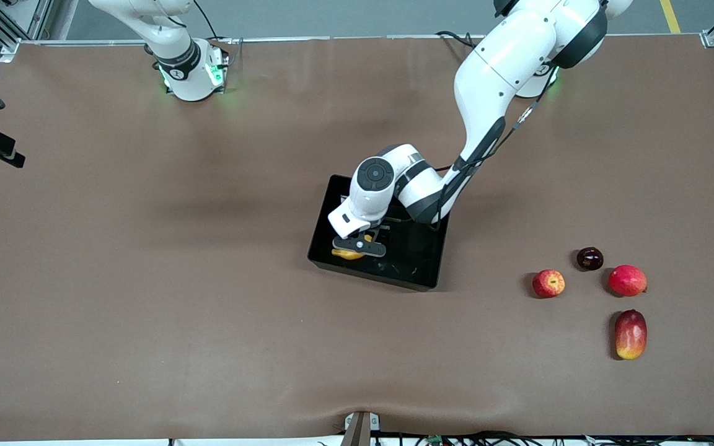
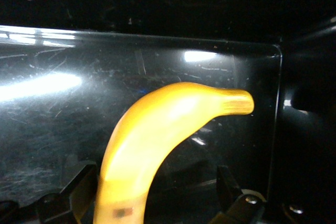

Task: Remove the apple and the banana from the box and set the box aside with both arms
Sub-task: 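Lift the banana out of the tray with the left gripper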

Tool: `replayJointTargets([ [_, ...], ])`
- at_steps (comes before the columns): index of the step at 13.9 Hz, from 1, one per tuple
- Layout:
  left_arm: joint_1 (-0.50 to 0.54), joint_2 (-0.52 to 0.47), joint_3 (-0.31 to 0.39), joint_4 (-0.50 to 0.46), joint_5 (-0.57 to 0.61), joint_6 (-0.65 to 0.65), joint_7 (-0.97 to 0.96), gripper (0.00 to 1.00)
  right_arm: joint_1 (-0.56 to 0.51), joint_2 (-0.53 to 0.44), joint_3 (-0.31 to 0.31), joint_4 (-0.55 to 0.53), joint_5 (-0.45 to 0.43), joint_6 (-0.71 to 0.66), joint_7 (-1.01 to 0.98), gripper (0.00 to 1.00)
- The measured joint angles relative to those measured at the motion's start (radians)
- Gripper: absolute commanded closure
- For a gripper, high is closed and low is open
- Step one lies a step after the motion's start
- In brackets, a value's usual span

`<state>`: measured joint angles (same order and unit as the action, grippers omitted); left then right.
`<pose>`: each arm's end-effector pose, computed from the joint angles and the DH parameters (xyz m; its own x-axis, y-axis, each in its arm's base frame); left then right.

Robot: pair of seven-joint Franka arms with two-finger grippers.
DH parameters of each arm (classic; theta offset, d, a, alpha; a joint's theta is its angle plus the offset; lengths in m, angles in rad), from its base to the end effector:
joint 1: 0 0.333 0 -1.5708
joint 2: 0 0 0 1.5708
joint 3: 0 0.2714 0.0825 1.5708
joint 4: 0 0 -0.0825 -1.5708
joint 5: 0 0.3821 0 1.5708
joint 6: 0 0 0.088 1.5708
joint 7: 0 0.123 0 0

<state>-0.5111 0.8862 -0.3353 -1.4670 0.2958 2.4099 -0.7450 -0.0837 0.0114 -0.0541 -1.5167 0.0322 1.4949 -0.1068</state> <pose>0.4863 -0.4957 0.1374 0.9824 -0.1775 0.0582 -0.1829 -0.9774 0.1059 0.5431 -0.0710 0.5764 0.9992 -0.0286 -0.0296 -0.0296 -0.9990 -0.0349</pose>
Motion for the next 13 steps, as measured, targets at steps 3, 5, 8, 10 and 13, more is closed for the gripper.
replayJointTargets([
  [3,-0.005,0.002,0.000,-0.002,0.000,0.000,0.000,0.86,0.000,0.001,0.000,0.000,0.000,0.000,0.000,0.00],
  [5,-0.007,0.001,0.000,0.000,0.000,0.001,0.000,0.91,0.000,0.005,0.000,0.000,0.000,0.000,0.000,0.00],
  [8,-0.008,0.001,-0.001,0.003,0.000,0.004,0.000,1.00,0.000,0.018,0.001,0.000,0.000,0.001,0.000,0.00],
  [10,-0.009,0.001,-0.001,0.004,0.000,0.008,0.000,1.00,0.000,0.028,0.001,0.000,0.000,0.001,0.000,0.00],
  [13,-0.009,0.001,-0.001,0.009,0.000,0.009,0.000,1.00,0.000,0.056,0.001,0.000,0.000,0.001,0.000,0.00],
])
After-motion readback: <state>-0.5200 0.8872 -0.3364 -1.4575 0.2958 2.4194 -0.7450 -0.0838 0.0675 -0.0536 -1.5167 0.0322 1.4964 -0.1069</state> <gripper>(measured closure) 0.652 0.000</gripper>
